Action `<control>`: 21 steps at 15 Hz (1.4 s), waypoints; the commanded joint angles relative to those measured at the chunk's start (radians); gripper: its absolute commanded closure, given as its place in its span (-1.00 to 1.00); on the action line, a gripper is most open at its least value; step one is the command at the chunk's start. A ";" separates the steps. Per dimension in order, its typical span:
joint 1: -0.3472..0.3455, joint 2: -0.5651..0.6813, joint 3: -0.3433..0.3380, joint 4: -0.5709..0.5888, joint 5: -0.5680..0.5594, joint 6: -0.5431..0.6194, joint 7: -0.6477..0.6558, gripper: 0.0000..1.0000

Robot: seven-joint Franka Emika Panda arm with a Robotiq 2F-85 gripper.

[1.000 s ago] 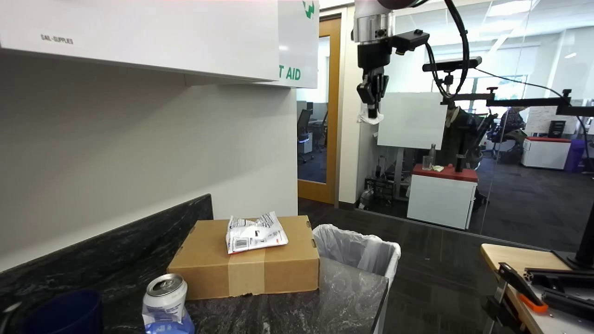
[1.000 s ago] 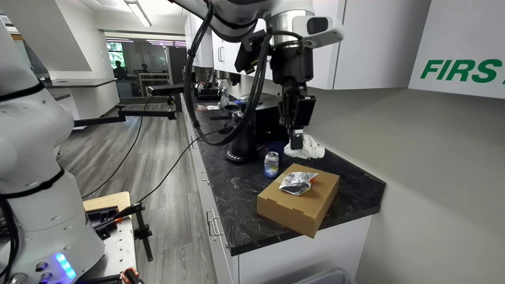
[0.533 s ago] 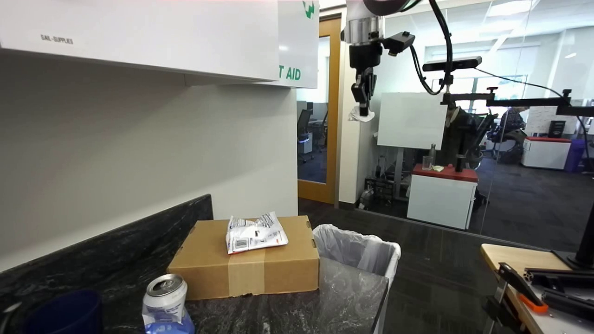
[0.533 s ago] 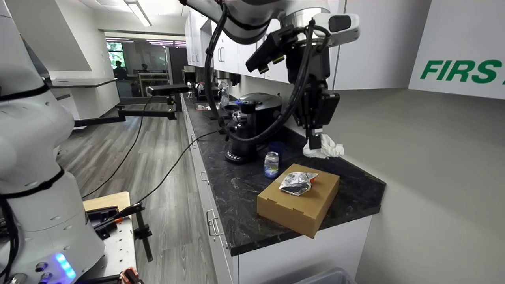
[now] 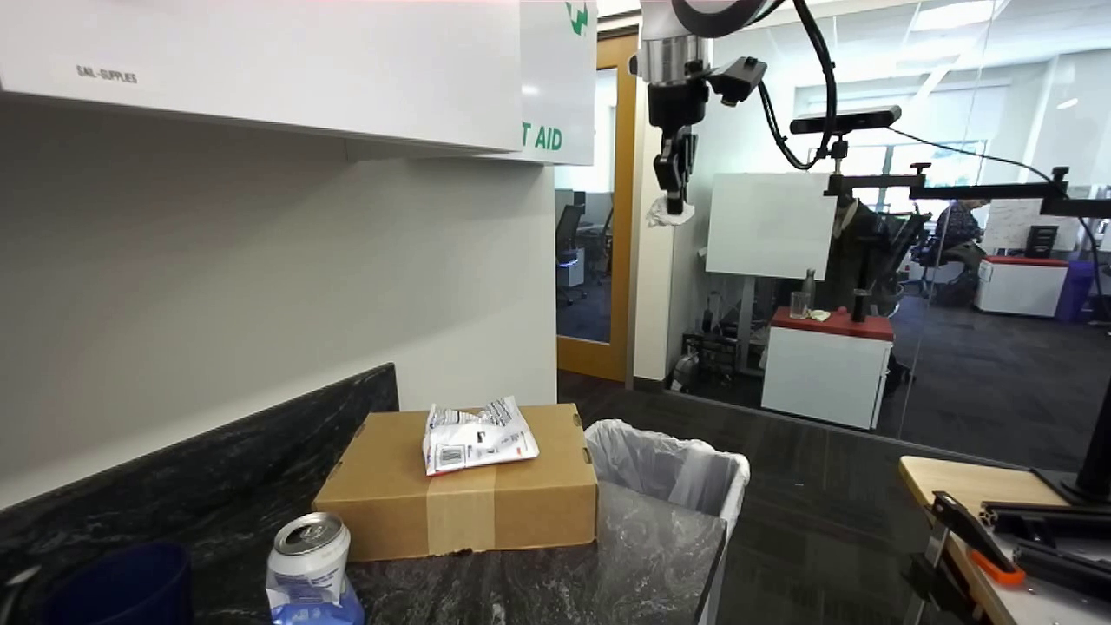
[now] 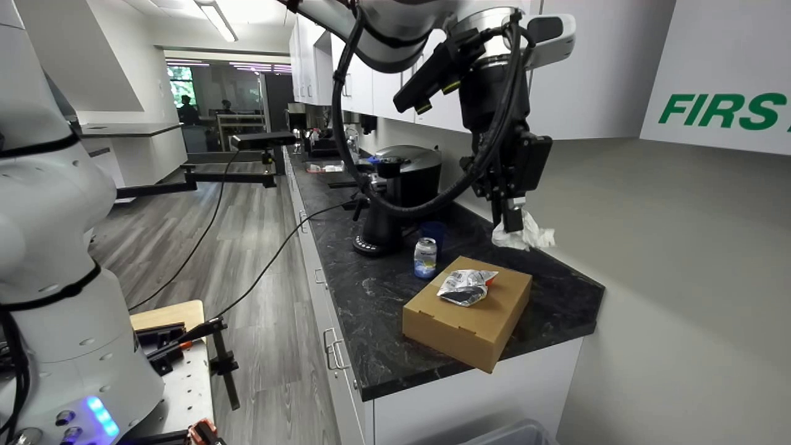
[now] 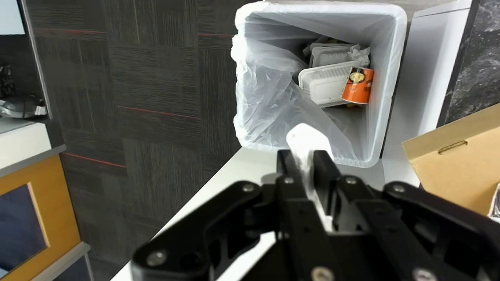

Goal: Throw the paper, can, and packet in the bin

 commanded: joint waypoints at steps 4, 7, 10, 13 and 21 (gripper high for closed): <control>-0.016 0.015 0.002 0.018 -0.037 0.038 -0.030 -0.36; -0.017 0.017 0.001 0.019 -0.038 0.042 -0.042 -0.74; -0.016 0.021 0.000 0.029 -0.014 0.013 -0.105 -1.00; -0.013 0.025 -0.003 0.042 0.054 -0.038 -0.223 -1.00; 0.031 -0.155 0.043 -0.140 0.132 -0.165 -0.392 -1.00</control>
